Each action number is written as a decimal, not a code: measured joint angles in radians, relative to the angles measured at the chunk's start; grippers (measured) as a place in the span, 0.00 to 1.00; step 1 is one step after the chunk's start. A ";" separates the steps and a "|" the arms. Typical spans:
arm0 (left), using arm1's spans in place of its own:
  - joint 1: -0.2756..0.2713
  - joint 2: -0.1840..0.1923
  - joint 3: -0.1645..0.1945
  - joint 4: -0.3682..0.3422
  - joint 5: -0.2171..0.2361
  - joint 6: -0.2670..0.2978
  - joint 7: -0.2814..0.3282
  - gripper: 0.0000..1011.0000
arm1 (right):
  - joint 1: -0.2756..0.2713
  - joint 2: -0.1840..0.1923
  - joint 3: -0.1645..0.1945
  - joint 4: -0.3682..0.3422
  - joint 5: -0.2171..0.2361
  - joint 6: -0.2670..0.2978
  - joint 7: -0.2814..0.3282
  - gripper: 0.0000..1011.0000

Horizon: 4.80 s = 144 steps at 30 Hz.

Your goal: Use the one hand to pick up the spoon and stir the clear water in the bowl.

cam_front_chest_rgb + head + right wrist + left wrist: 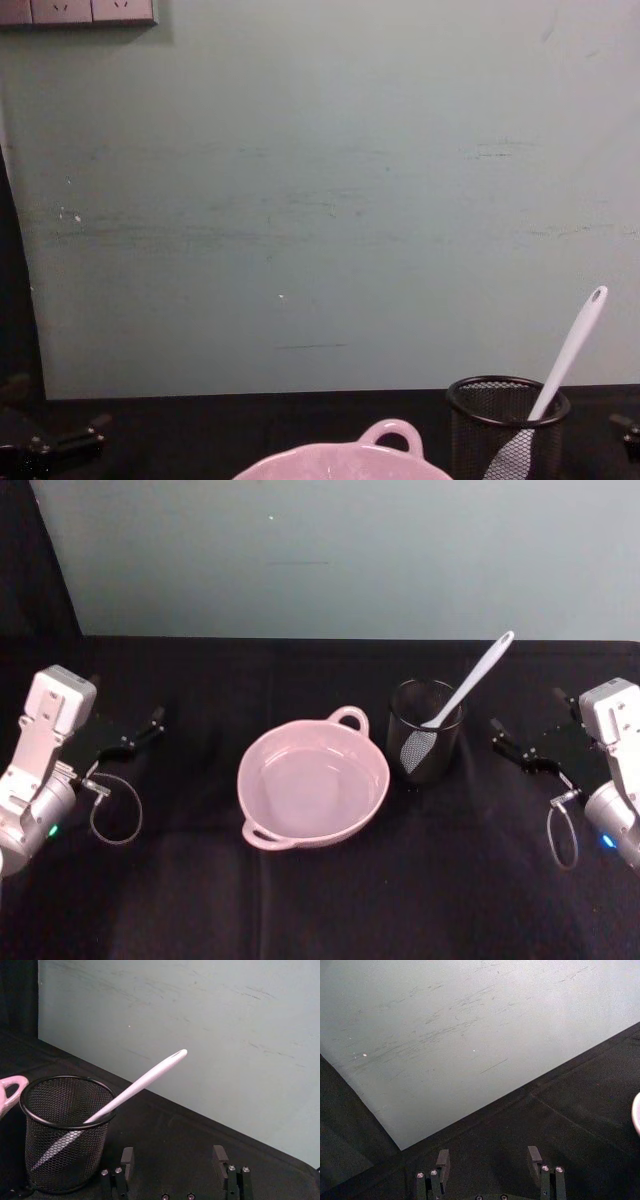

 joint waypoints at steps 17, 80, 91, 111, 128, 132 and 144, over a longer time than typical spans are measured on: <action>0.000 0.000 0.000 0.000 0.000 0.000 0.000 1.00 | 0.000 0.000 0.000 0.000 0.000 0.000 0.000 0.99; 0.000 0.000 0.000 0.000 0.000 0.000 0.000 1.00 | -0.037 0.019 0.039 -0.080 0.017 0.040 0.016 0.99; 0.000 0.000 0.000 0.000 0.000 0.000 0.000 1.00 | -0.116 0.043 0.159 -0.235 0.220 0.149 0.125 0.99; 0.000 0.000 0.000 0.000 0.000 0.000 0.000 1.00 | -0.055 -0.112 0.287 -0.237 0.703 0.517 0.162 0.99; 0.000 0.000 0.000 0.000 0.000 0.000 0.000 1.00 | 0.013 -0.159 0.220 -0.161 0.707 0.429 0.131 0.99; 0.000 0.000 0.000 0.000 0.000 0.000 0.000 1.00 | 0.019 -0.163 0.206 -0.152 0.700 0.406 0.122 0.99; 0.000 0.000 0.000 0.000 0.000 0.000 0.000 1.00 | 0.026 -0.169 0.185 -0.126 0.709 0.365 0.090 0.99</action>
